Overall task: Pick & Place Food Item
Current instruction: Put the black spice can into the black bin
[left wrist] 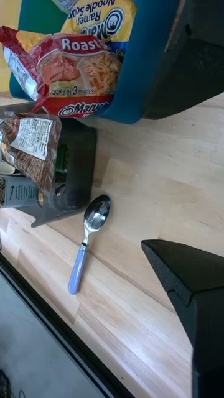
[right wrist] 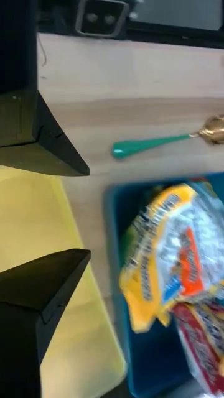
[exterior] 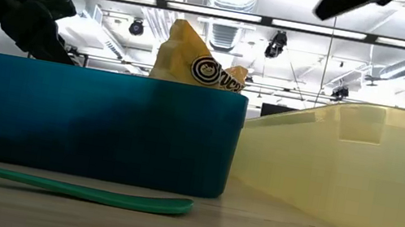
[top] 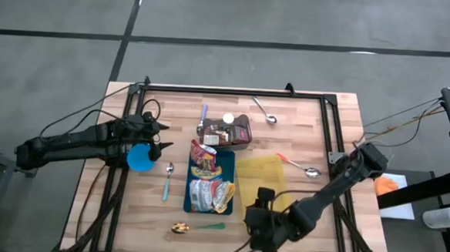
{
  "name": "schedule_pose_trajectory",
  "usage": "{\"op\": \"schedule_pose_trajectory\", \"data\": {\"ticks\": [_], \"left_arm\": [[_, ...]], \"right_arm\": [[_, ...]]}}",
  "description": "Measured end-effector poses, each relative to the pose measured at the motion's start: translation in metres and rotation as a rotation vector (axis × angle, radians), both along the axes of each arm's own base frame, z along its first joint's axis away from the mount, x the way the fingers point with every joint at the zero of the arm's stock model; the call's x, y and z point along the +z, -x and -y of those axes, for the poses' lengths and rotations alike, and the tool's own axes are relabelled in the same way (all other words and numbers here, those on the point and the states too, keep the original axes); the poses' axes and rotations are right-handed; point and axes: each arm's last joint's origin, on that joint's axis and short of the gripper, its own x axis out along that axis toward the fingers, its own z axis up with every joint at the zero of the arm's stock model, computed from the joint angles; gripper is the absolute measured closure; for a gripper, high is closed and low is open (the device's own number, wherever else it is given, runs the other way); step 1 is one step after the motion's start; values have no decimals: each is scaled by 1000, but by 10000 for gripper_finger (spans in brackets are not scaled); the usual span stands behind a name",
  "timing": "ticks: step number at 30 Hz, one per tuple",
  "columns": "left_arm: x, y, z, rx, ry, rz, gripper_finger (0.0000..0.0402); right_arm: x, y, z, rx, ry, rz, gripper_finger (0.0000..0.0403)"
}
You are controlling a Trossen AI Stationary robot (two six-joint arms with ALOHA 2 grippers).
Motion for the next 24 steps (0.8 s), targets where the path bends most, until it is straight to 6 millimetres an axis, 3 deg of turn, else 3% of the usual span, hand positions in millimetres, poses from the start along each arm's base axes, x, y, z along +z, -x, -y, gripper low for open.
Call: {"op": "schedule_pose_trajectory", "data": {"ticks": [4,15,24], "left_arm": [[0,0,0,0,0,0,66],[0,0,0,0,0,0,66],[0,0,0,0,0,0,66]], "right_arm": [[-4,6,-11,46,-26,-42,202],[-27,18,-11,64,-149,-204,202],[-17,17,-29,134,-290,-151,202]]}}
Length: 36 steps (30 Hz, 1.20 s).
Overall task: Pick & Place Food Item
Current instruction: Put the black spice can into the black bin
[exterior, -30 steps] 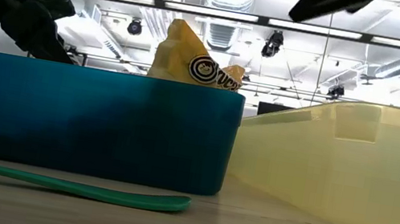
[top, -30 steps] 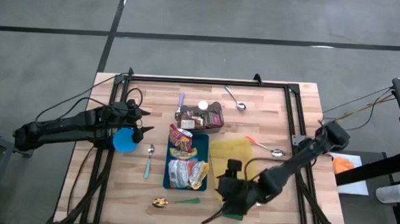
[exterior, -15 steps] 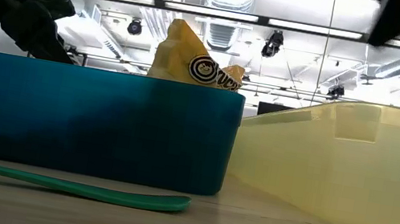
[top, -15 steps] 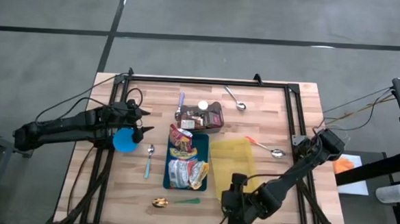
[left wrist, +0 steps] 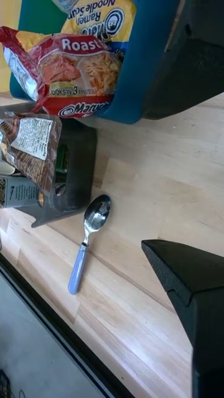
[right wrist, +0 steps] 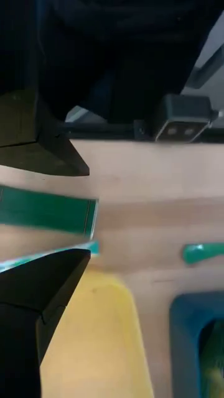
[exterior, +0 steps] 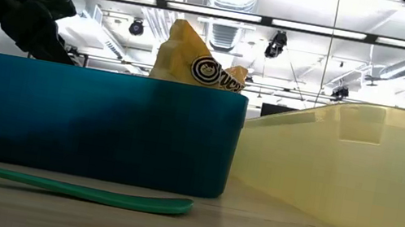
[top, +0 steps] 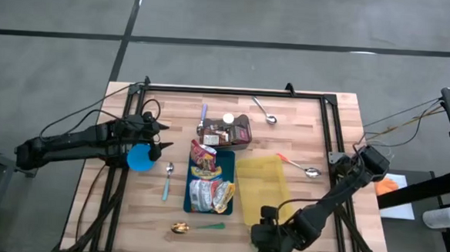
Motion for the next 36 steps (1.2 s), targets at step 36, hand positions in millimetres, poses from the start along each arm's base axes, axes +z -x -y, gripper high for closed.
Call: {"op": "schedule_pose_trajectory", "data": {"ticks": [36], "left_arm": [[0,0,0,0,0,0,66]], "right_arm": [[-50,21,0,-157,-92,-54,202]]}}
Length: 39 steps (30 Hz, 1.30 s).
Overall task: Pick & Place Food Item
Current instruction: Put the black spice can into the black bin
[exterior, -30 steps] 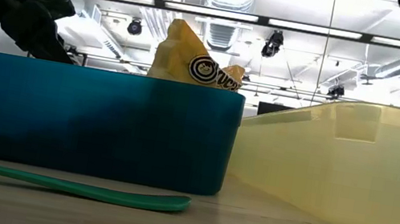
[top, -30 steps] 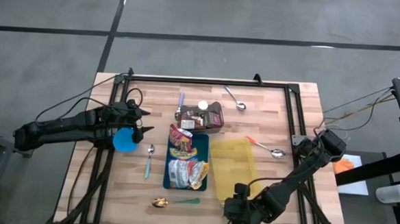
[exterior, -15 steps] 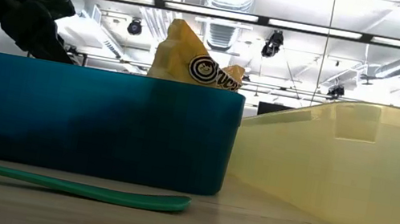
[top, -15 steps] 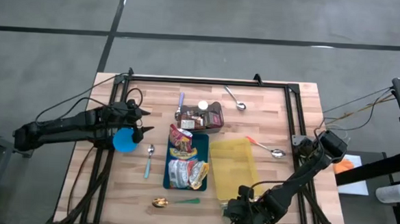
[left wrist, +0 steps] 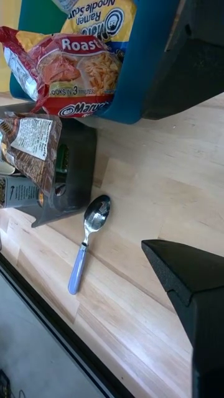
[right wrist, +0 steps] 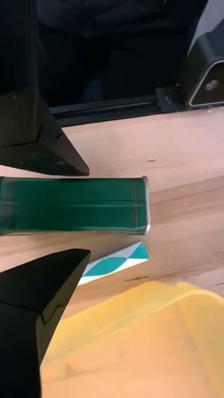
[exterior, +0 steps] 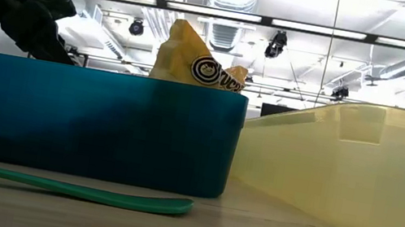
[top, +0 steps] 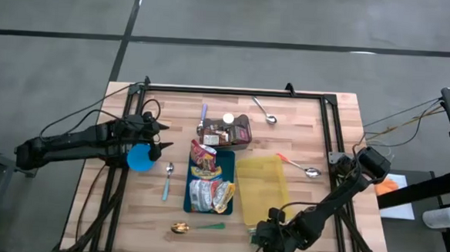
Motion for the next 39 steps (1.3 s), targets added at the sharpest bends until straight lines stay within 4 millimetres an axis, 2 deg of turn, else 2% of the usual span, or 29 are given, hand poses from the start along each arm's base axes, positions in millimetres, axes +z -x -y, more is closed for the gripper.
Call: {"op": "schedule_pose_trajectory", "data": {"ticks": [14,25,28,34,39], "left_arm": [[0,0,0,0,0,0,66],[0,0,0,0,0,0,66],[0,0,0,1,0,0,66],[0,0,0,0,0,0,66],[0,0,0,0,0,0,66]], "right_arm": [[-23,7,7,-26,-30,10,202],[-24,7,7,-24,-25,9,204],[-23,7,7,-23,-28,11,224],[-22,6,6,-19,-31,10,298],[-22,7,6,-13,-38,4,301]]}}
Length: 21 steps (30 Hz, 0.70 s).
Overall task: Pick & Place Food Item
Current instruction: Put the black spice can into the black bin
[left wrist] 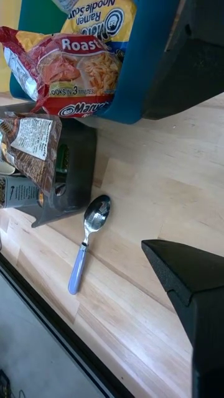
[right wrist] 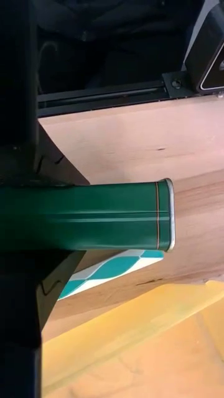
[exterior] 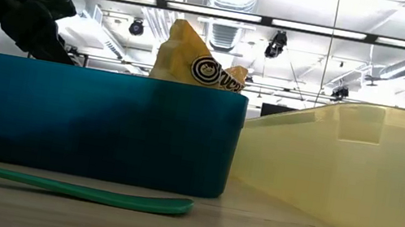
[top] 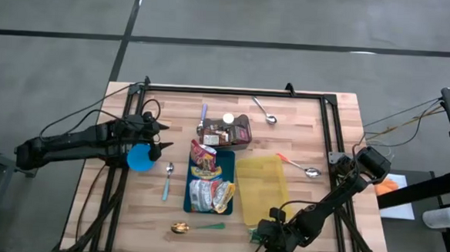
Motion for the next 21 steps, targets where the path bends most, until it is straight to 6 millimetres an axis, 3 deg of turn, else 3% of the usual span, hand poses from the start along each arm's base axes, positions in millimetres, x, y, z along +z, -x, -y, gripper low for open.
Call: {"op": "schedule_pose_trajectory", "data": {"ticks": [6,15,21], "left_arm": [[0,0,0,0,0,0,66],[0,0,0,0,1,0,66],[0,0,0,0,0,0,66]], "right_arm": [[0,0,0,0,-1,-1,274],[0,0,0,1,-4,-1,300],[0,0,0,1,-3,-1,272]]}}
